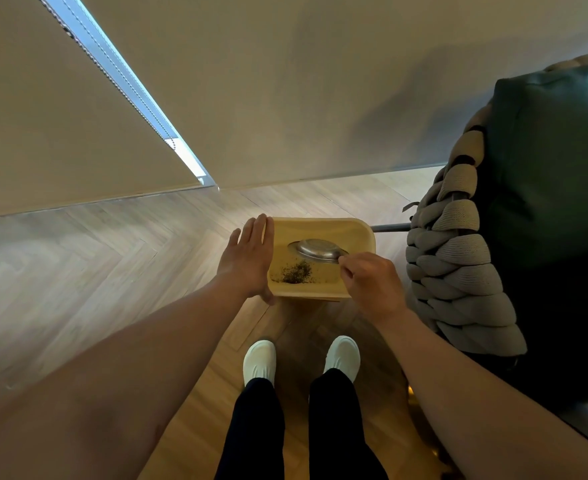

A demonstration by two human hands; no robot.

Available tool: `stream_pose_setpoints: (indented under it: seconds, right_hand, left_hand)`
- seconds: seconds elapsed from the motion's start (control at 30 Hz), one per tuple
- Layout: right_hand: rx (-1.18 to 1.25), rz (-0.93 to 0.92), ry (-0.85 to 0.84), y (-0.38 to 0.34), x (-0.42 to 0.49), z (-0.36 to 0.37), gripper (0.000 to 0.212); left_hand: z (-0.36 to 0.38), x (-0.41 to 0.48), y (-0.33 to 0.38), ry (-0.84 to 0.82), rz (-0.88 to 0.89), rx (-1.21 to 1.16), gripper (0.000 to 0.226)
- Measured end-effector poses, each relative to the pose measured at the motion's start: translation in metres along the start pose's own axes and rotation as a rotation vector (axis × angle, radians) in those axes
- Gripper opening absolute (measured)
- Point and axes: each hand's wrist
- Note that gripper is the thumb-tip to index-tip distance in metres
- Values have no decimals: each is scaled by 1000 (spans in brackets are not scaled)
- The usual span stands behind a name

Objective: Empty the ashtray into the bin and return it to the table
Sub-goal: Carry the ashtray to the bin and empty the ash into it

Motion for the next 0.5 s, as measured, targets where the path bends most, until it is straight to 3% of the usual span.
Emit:
stream_pose_setpoints:
  seconds: [0.27,0.5]
  right_hand:
    - [47,110,0,-2,-1,-2,11]
    - [350,585,76,9,9,-2,8]
  left_hand:
    - [5,0,1,15,1,-13,157]
    - [6,-2,-1,33,16,-21,151]
Point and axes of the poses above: each hand's wrist, its own x-axis towards the middle knuckle, its own z-axis out of the palm, y = z × x, and after that the axes turned 7 degrees about x, right-handed
